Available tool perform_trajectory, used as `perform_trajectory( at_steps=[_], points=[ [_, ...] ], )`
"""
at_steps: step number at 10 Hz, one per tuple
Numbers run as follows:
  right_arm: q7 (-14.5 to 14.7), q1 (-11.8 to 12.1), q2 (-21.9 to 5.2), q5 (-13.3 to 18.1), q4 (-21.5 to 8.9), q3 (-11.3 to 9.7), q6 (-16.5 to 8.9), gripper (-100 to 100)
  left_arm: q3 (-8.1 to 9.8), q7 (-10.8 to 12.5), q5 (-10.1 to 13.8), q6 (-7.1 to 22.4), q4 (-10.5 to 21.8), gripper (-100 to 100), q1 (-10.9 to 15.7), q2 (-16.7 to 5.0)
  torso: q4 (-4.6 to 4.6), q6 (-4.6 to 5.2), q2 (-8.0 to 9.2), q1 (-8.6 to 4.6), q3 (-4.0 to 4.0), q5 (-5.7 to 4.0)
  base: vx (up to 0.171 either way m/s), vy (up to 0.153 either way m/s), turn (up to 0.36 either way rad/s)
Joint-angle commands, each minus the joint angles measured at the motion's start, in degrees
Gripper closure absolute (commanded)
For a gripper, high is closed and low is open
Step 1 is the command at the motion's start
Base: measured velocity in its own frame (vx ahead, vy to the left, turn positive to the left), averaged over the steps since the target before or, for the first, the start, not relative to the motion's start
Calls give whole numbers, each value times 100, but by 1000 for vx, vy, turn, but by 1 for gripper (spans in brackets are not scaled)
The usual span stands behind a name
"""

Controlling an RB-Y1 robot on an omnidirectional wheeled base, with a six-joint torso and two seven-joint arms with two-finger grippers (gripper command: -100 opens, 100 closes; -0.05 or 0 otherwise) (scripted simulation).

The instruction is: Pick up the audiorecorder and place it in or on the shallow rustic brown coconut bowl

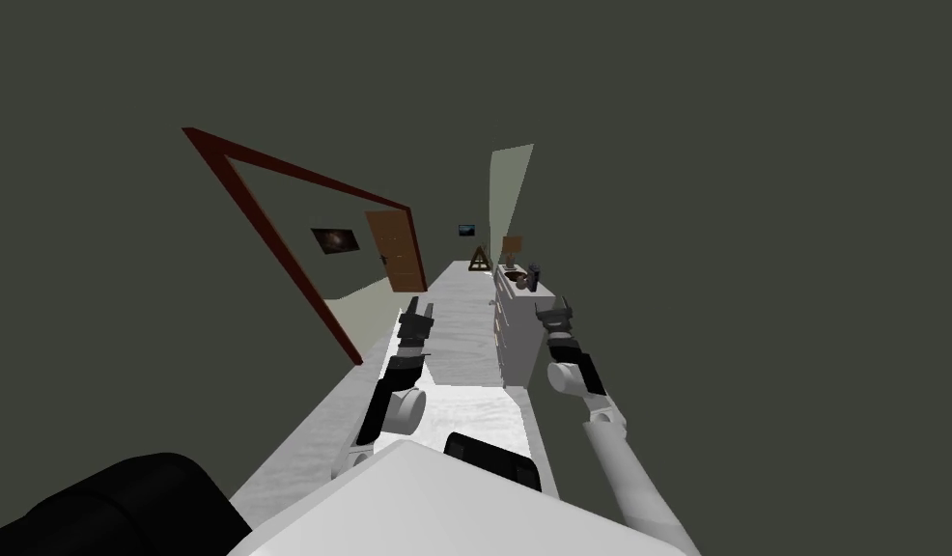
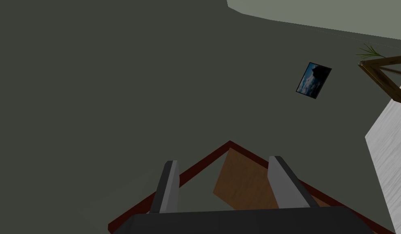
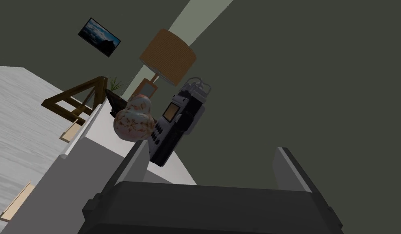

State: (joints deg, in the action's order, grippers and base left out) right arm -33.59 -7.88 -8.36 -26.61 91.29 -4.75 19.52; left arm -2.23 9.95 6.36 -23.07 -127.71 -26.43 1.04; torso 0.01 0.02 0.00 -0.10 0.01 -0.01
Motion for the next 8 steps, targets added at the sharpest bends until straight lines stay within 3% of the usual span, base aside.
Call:
perform_trajectory(
  at_steps=[1,2,3,4,5,6,7,8],
  points=[
    [-233,-286,-6,-163,-286,87,-138,-100,0,0,0,0,0,0,0,0,0,0,0,0,0,0,-21,-37,54],
    [-233,-344,-6,-163,-405,87,-138,-100,0,0,0,0,0,0,0,0,0,-1,1,-2,0,0,-17,-34,30],
    [-426,-573,-2,-295,-597,175,-258,-100,0,0,0,0,0,0,0,0,0,1,0,-2,0,0,-16,-40,37],
    [-426,-643,-2,-295,-740,175,-258,-100,0,0,0,0,0,0,0,0,0,0,-1,-4,-1,0,-13,-39,36],
    [-613,-909,1,-421,-1004,270,-380,-100,0,0,0,0,0,0,0,0,0,1,-1,-3,-1,-1,-2,-49,65],
    [-613,-943,1,-421,-1076,270,-380,-100,0,0,0,0,0,0,0,0,-1,-1,-5,-6,-3,-1,1,-49,41],
    [-794,-1177,3,-540,-1299,373,-504,-100,0,0,0,0,0,0,0,0,-1,1,-6,-7,-3,-1,2,-50,52],
    [-794,-1244,3,-540,-1411,373,-504,-100,0,0,0,0,0,0,0,0,-1,0,-7,-7,-4,-1,3,-46,41]
  ],
)
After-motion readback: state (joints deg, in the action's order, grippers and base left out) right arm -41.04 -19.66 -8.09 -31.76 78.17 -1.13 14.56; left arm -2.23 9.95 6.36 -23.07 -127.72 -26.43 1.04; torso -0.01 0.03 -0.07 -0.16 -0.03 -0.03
